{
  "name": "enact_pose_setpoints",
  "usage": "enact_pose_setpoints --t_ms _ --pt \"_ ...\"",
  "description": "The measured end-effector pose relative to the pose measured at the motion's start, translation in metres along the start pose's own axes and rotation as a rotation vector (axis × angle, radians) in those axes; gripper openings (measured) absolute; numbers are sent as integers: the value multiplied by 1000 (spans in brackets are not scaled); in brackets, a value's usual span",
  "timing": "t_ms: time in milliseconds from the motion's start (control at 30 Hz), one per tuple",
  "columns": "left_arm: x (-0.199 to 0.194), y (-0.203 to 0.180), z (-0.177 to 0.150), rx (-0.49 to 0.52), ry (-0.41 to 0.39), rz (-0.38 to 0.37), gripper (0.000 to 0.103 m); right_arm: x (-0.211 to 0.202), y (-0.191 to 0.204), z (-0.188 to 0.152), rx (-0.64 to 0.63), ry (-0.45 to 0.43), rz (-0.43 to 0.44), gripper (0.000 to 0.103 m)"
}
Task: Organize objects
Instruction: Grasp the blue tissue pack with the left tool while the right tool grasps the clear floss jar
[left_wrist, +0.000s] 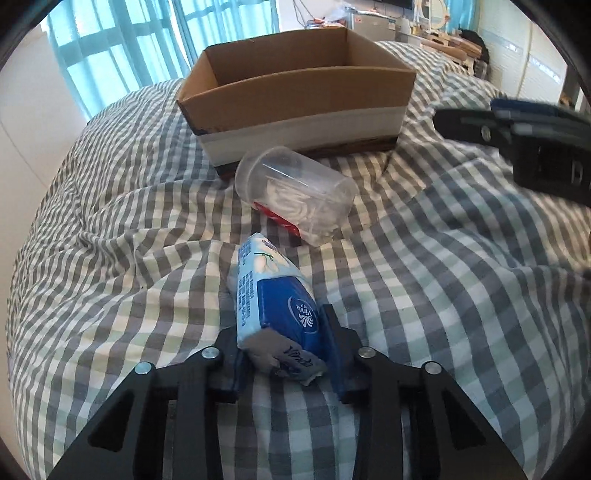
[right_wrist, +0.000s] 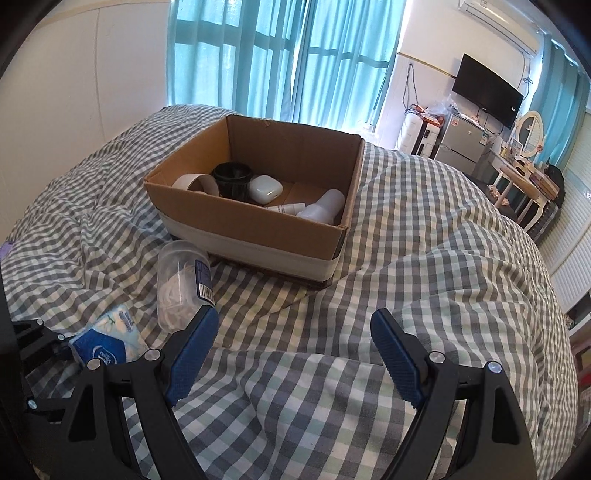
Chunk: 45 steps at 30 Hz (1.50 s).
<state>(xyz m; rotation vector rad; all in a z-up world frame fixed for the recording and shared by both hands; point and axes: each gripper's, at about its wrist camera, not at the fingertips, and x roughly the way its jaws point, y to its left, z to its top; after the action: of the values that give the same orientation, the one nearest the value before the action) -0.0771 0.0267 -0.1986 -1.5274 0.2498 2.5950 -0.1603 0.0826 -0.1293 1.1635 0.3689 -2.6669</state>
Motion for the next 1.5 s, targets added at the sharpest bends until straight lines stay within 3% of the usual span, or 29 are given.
enact_pose_setpoints --t_ms 300,500,800,1367,1500 --pt "-30 40 24 -98 -101 -10 28 7 6 0 -30 19 13 85" --pt "-17 73 48 -136 -130 72 28 23 27 8 -61 55 75 85" --pt "9 97 65 -162 -109 101 28 68 71 23 -111 142 186 85" --pt "41 115 65 -195 -36 72 28 129 94 28 -162 258 206 85" --pt "46 115 64 -197 -21 70 28 131 95 25 -167 265 214 76"
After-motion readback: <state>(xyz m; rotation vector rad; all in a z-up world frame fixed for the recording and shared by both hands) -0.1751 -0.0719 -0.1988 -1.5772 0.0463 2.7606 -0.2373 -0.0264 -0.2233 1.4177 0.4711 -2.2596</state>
